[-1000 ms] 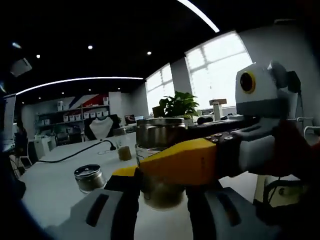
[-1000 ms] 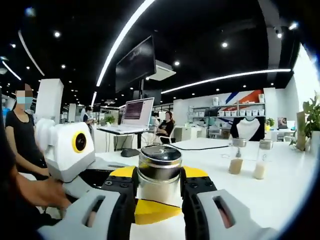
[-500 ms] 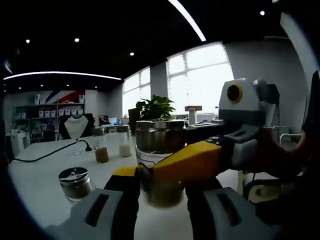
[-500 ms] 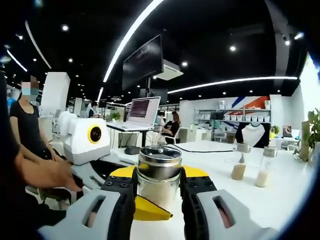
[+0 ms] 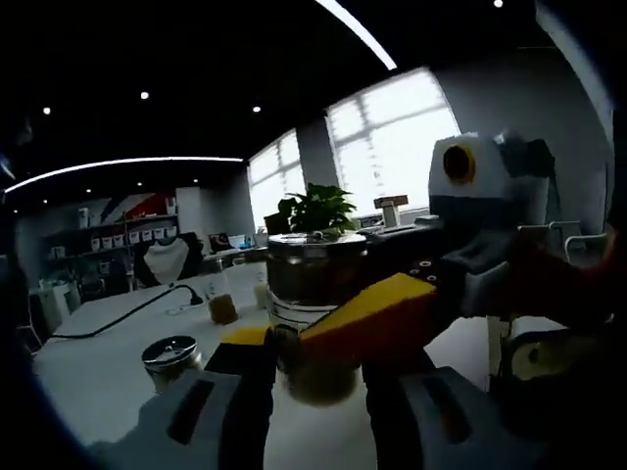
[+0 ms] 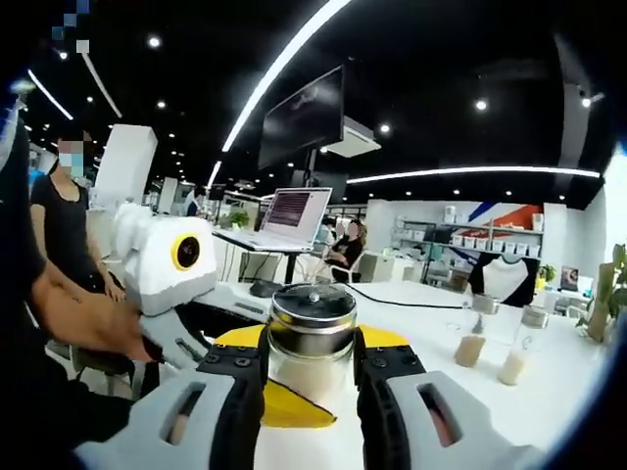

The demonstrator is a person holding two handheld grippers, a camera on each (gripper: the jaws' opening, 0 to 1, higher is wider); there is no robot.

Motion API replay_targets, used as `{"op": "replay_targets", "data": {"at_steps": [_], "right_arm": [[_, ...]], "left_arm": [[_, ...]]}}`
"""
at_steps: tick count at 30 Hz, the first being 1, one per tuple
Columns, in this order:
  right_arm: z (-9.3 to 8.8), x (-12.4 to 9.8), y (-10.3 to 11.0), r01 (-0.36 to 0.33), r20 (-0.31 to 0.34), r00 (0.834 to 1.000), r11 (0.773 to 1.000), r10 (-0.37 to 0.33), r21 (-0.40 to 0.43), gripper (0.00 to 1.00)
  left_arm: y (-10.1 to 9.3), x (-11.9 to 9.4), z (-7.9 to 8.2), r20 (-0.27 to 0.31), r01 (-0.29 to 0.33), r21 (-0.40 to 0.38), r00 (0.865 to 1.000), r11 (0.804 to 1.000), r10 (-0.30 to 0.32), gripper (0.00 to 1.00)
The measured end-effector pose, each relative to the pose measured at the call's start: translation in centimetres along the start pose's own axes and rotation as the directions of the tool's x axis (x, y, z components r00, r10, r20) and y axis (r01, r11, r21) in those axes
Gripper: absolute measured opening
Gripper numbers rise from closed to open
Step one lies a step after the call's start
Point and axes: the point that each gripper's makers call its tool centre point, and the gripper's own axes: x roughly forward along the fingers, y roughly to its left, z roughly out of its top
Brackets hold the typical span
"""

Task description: Rotate the seasoning bottle until the label or dispensing opening points toward the visible target arrow and the bottle remains upright within the marked orientation range

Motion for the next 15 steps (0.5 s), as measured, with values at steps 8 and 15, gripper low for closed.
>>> {"op": "replay_targets", "data": {"at_steps": [8,15], "right_arm": [[-0.3,0.0,-1.4,0.122,-0.005,0.992,0.987,-0.122,0.107,0.34],[0.2,-0.8,-0.9,-0.079,0.007,0.997,0.987,0.079,0.143,0.33]], "left_arm": [[-0.4,0.5,0.1,0.033,-0.063,-0.024,0.997,0.998,0.063,0.36],[-1.7,-0.2,0.5,0.056,0.157,-0.017,0.986,0.987,-0.156,0.36]]}}
